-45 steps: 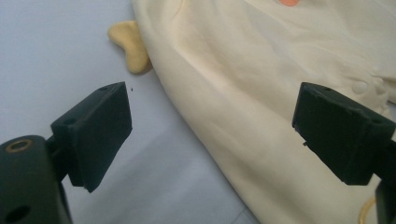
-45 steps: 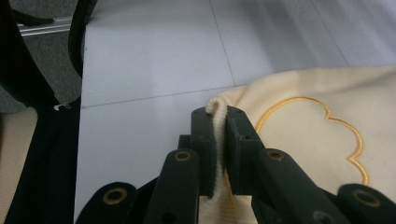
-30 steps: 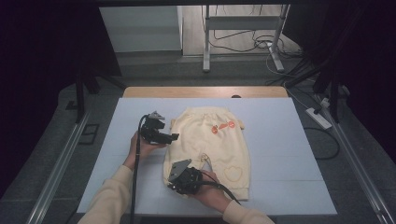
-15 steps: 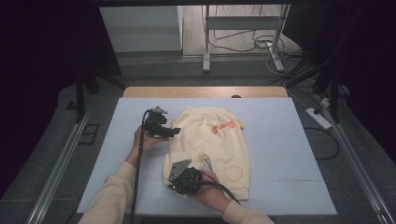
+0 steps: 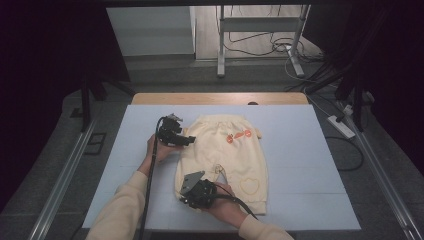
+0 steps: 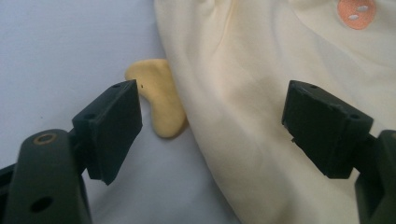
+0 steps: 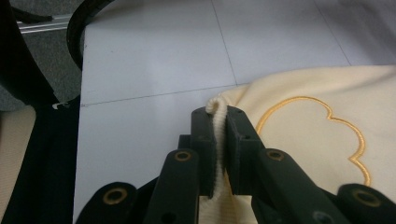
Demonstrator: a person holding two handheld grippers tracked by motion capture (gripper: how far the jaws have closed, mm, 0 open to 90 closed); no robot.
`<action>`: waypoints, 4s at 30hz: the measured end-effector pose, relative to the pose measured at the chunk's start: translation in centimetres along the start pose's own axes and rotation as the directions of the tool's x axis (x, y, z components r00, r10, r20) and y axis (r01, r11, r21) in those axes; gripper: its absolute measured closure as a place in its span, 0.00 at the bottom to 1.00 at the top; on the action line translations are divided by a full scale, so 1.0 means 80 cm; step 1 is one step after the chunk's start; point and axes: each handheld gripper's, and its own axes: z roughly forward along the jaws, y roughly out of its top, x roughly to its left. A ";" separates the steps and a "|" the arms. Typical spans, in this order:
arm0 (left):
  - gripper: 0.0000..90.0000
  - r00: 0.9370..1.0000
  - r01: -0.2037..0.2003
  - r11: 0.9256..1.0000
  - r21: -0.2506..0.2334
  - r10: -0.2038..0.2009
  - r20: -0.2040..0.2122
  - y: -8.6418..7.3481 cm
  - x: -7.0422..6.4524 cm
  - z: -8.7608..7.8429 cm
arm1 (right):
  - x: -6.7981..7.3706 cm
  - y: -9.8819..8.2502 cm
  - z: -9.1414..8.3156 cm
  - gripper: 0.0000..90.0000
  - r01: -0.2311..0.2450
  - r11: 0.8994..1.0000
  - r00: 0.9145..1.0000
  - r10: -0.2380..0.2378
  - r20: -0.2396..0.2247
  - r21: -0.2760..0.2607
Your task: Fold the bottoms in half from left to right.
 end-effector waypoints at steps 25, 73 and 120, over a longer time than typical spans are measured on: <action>0.53 0.999 0.014 1.000 0.022 -0.015 0.052 -0.004 0.005 0.008 | 0.000 0.000 0.000 0.91 0.001 1.000 1.000 -0.001 0.002 -0.004; 0.92 0.975 0.066 0.994 -0.084 -0.047 0.217 0.003 0.007 -0.035 | -0.002 0.007 -0.016 0.92 -0.018 0.997 1.000 0.017 -0.012 -0.075; 0.92 0.959 0.165 0.970 -0.182 -0.114 0.261 0.004 0.028 -0.090 | -0.002 0.047 -0.030 0.93 -0.011 0.975 0.998 -0.003 -0.063 -0.224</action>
